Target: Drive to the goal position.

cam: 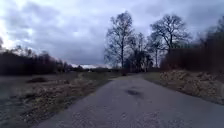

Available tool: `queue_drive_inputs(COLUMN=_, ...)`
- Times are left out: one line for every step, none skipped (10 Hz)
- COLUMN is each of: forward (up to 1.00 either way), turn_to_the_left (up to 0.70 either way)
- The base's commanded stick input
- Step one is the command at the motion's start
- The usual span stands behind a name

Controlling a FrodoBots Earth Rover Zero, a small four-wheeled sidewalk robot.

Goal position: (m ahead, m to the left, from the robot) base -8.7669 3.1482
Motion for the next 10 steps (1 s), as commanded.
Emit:
queue_drive_inputs(forward=0.00, turn_to_the_left=-0.18)
queue_drive_inputs(forward=0.00, turn_to_the_left=-0.50)
queue_drive_inputs(forward=0.00, turn_to_the_left=-0.50)
queue_drive_inputs(forward=0.00, turn_to_the_left=-0.50)
queue_drive_inputs(forward=0.00, turn_to_the_left=-0.50)
queue_drive_inputs(forward=0.00, turn_to_the_left=-0.50)
queue_drive_inputs(forward=0.00, turn_to_the_left=-0.50)
queue_drive_inputs(forward=0.00, turn_to_the_left=-0.50)
queue_drive_inputs(forward=0.00, turn_to_the_left=-0.50)
queue_drive_inputs(forward=0.00, turn_to_the_left=-0.50)
